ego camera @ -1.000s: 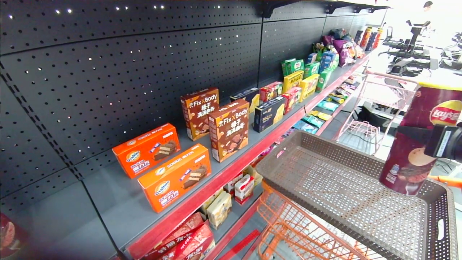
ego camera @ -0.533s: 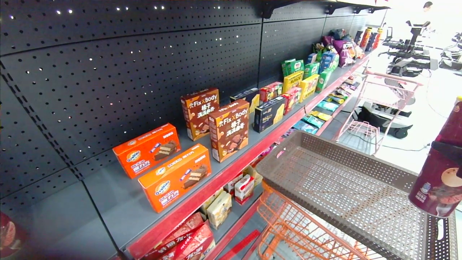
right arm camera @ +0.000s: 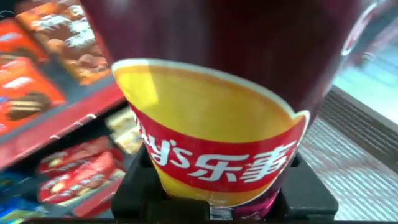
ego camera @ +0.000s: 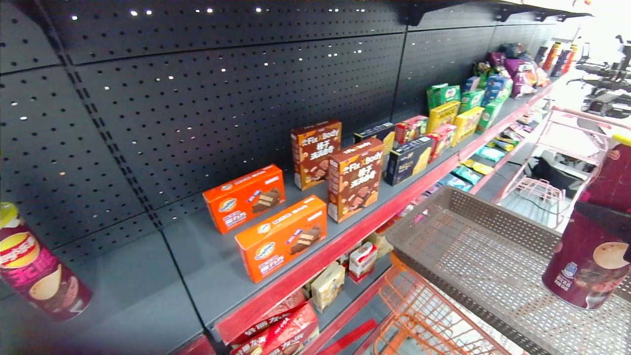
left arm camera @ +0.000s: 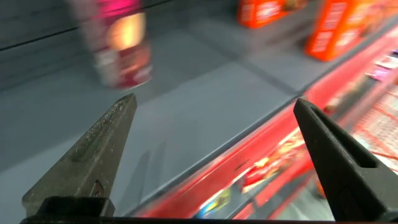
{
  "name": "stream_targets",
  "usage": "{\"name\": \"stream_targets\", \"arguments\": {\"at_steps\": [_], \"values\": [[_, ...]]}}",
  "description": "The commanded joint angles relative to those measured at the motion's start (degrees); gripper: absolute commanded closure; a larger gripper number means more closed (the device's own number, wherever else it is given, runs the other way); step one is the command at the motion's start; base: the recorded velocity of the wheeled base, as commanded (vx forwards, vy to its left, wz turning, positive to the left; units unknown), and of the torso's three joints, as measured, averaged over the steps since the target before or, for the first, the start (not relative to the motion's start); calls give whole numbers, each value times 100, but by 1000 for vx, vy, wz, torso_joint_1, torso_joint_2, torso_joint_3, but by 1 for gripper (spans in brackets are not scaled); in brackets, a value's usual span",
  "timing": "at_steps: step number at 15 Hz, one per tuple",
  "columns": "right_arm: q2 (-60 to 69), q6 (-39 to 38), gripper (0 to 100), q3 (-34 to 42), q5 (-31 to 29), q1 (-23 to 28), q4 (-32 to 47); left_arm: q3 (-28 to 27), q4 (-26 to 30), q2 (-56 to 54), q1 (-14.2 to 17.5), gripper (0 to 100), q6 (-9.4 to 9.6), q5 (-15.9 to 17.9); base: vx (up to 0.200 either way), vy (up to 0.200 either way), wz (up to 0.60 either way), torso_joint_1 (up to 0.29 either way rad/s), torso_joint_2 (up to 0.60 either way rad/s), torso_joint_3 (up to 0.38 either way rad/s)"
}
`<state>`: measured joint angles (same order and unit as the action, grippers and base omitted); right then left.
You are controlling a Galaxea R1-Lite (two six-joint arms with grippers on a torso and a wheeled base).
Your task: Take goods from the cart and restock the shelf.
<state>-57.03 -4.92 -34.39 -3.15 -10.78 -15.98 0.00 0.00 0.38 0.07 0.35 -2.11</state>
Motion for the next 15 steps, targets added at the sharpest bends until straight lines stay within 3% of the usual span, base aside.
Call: {"name": "stream_targets", "arguments": {"at_steps": [1,6,10,15], "values": [[95,0,100,55,7,-30,-10,0,0,-3,1,0,0,-9,0,0,600,2,2,7],[201,0,100,134,16,-118,-1,0,0,-3,1,0,0,-9,0,0,600,3,1,0],[702,9,100,363,-28,-900,-1,0,0,-3,1,0,0,0,0,0,600,4,4,2],[1080,-26,100,424,24,-917,-10,0,0,-3,1,0,0,-9,0,0,0,0,0,0]]}}
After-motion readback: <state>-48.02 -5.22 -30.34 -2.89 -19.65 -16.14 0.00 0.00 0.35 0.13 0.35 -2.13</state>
